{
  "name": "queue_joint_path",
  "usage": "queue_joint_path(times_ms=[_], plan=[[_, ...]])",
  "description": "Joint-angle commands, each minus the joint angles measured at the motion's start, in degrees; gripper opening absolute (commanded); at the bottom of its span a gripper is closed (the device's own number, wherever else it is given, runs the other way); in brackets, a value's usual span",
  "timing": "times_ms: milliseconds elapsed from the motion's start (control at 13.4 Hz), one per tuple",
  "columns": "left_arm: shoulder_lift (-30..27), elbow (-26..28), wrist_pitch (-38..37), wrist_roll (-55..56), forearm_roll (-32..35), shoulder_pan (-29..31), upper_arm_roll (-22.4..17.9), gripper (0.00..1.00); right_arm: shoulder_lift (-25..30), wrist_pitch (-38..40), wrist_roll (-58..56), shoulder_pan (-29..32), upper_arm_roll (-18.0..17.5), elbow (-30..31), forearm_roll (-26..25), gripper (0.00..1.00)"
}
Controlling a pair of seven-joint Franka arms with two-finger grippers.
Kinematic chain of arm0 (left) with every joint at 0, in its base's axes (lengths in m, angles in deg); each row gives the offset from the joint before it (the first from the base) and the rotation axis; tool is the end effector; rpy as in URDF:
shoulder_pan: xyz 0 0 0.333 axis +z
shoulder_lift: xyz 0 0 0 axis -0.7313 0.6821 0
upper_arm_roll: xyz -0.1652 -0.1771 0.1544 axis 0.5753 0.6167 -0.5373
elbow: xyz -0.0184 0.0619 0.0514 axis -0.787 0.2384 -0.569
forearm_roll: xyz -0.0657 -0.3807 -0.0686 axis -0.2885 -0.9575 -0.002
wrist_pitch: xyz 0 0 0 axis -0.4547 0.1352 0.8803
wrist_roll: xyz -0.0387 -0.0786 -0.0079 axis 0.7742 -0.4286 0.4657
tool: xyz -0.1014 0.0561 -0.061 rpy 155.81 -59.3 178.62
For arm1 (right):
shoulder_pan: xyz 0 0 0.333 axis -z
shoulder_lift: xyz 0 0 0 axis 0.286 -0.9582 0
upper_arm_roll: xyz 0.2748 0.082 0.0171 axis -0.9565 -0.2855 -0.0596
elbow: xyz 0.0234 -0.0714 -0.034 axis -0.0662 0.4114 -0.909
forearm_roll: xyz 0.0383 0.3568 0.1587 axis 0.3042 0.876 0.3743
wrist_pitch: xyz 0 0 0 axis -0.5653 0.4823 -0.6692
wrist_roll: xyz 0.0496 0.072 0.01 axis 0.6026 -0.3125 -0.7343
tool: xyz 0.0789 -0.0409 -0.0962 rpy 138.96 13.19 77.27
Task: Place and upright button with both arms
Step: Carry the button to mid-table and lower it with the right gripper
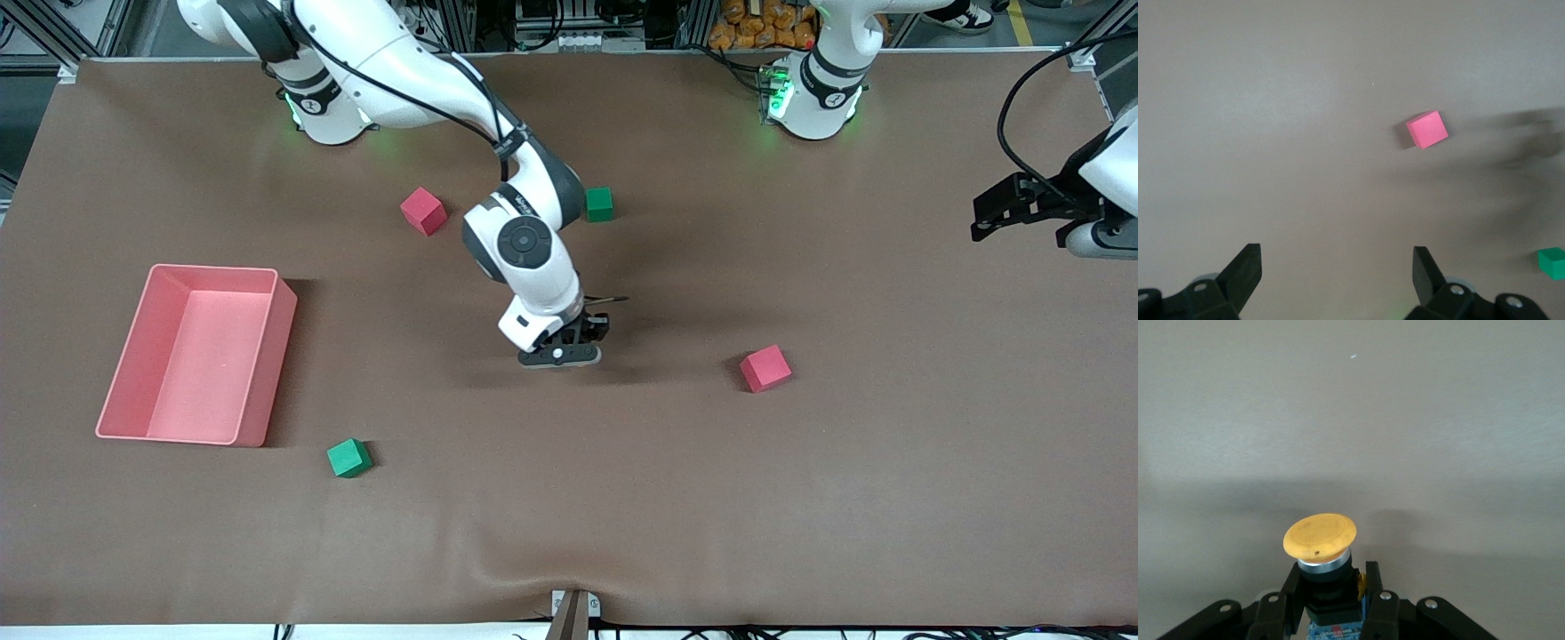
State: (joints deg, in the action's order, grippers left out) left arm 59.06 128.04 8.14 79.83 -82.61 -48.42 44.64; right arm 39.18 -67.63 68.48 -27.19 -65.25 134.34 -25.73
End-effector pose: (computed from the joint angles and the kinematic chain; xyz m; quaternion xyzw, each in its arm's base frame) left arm 0.5561 -0.0327 0.5766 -0.9986 0.0519 0.0107 0.0086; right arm 0.5314 0.5091 0.1945 -0.9952 -0.0001 -0.0389 0.0899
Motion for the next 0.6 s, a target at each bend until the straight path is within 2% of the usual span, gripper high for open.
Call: queue_joint_path(times_ms=[0,149,223,298,372,521], plan=[[0.7,-1.0,-1.2,-1.1,0.2,-0.3,0.3,1.00,-4.1,0.2,2.2,-2.0,1.1,-4.9,0.0,0.15],[0.8,-1.0,-1.2,-1.1,0.2,-0.8,0.3,1.00,-4.4,0.1,2.8,-2.2,1.1,-4.9,-0.2,0.36],[0.9,-1.0,-1.2,-1.1,0.2,-0.8,0.4,1.00,-4.5,0.1,3.0,-2.2,1.2,-4.9,-0.3,0.43],[0.9,-1.0,-1.2,-1.1,0.2,-0.8,0.7,1.00,-4.5,0.0,3.0,-2.4,1.2,-4.8,-0.8,0.66],[0.9,-0.9,-1.2,-1.1,0.2,-0.8,0.7,1.00,-4.5,0.0,3.1,-2.5,1.1,-4.7,-1.5,1.00],[1.0,-0.8,-1.2,-1.1,0.2,-0.9,0.8,1.00,-4.4,0.1,3.1,-2.5,1.1,-4.6,-1.8,1.00]])
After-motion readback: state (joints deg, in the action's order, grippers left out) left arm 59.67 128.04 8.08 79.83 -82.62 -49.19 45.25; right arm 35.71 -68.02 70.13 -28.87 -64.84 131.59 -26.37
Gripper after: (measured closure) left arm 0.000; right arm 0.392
